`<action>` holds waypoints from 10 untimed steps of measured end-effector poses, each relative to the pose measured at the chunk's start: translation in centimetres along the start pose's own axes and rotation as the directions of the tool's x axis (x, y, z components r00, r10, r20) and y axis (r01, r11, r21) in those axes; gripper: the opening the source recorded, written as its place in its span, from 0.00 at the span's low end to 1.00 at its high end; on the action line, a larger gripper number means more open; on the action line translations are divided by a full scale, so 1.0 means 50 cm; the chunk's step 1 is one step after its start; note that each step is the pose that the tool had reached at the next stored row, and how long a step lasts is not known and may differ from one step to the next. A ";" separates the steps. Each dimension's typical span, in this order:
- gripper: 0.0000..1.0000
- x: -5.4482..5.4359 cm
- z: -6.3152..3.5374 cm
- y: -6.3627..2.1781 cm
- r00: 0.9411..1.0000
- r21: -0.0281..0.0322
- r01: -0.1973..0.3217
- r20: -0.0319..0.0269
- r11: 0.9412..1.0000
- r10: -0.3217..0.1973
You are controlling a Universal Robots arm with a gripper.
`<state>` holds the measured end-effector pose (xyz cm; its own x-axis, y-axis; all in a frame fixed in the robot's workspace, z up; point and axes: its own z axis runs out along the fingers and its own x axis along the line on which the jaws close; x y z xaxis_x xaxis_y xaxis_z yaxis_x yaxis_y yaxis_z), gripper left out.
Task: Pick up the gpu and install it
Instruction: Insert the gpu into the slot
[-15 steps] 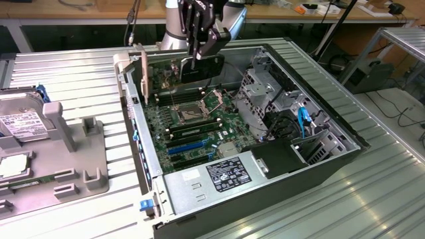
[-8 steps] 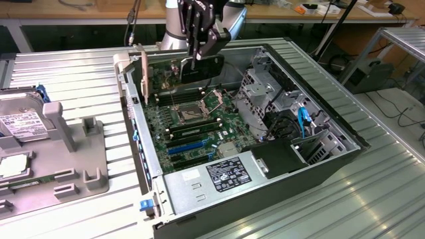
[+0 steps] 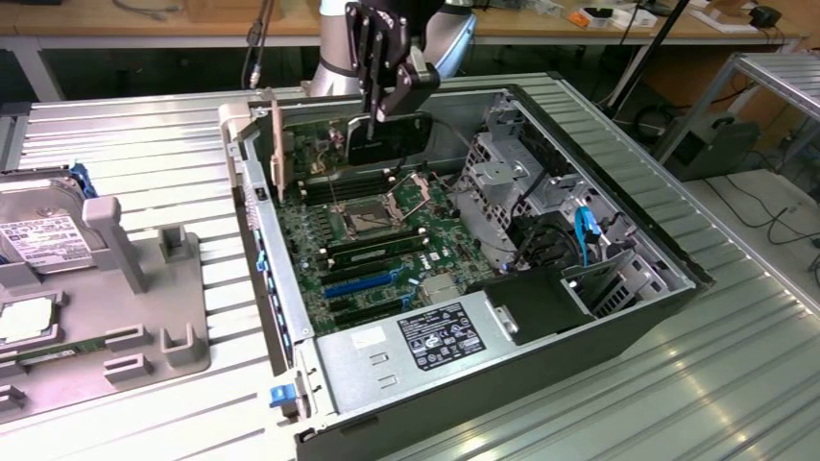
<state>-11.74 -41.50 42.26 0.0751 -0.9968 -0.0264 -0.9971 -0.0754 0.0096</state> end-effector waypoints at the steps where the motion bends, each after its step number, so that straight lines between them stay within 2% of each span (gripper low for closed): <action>1: 0.27 0.000 0.002 0.000 1.000 0.000 -0.001 0.000 1.000 0.001; 5: 0.27 0.000 0.012 0.000 1.000 0.000 -0.006 0.004 1.000 0.006; 10: 0.27 0.000 0.013 0.000 1.000 0.000 -0.006 0.004 1.000 0.006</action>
<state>-11.73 -41.50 41.60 0.0688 -0.9972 -0.0303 -0.9976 -0.0691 0.0094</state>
